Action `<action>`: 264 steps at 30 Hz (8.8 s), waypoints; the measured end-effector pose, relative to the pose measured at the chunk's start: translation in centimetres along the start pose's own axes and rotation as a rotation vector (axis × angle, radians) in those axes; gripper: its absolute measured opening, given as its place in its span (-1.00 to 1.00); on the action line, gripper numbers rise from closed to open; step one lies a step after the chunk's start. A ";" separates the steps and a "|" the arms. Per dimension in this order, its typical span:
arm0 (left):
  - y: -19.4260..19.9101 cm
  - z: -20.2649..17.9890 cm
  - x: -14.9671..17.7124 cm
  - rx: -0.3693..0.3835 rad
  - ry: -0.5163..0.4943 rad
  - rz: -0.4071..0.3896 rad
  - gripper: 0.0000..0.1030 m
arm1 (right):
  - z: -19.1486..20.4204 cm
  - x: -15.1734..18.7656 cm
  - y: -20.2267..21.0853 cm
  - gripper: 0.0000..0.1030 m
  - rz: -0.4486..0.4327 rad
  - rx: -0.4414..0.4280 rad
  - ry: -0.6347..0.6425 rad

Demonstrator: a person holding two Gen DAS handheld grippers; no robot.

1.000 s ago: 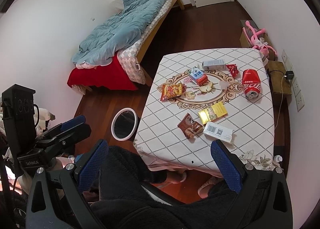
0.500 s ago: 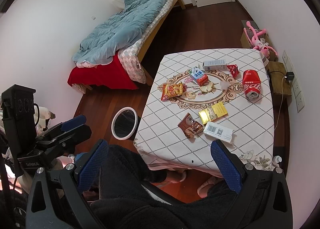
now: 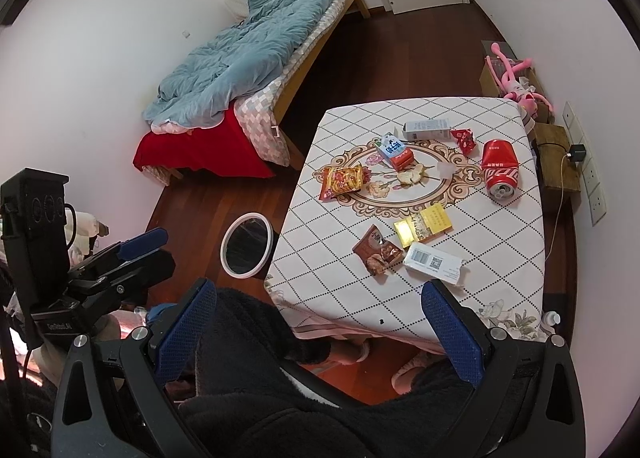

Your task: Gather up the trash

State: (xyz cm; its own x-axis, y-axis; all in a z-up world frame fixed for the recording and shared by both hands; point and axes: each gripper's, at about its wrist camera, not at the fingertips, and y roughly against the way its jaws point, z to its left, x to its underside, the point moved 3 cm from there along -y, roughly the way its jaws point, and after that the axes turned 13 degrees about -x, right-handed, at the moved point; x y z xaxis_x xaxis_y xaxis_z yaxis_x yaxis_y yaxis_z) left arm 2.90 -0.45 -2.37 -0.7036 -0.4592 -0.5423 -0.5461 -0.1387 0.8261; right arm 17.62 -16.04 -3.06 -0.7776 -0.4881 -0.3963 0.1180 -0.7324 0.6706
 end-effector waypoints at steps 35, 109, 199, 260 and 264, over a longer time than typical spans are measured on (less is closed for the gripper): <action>-18.1 3.1 3.6 -0.533 -0.016 0.062 1.00 | -11.2 0.1 -13.2 1.00 0.175 0.401 0.066; -18.8 11.5 -4.3 -0.420 0.005 -0.015 -0.74 | -7.9 -2.5 -21.8 0.06 0.010 0.170 -0.001; -28.9 17.8 0.8 -0.580 0.226 0.179 0.87 | -21.0 0.2 -25.3 1.00 -0.099 0.406 -0.553; -23.8 14.9 -8.6 -0.449 0.108 -0.050 -0.96 | -10.2 -9.8 -24.7 0.23 -0.148 0.249 -0.060; -20.2 17.7 -9.3 -0.486 0.132 -0.108 -0.96 | -5.4 -10.9 -25.7 0.23 -0.144 0.171 0.007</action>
State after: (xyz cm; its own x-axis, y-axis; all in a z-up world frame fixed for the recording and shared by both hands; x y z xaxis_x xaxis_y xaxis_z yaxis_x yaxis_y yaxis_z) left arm 12.39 22.18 -16.77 -0.5741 -0.5222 -0.6306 -0.3159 -0.5693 0.7590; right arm 26.45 5.55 -19.38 -0.7743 -0.3886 -0.4995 -0.1007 -0.7037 0.7034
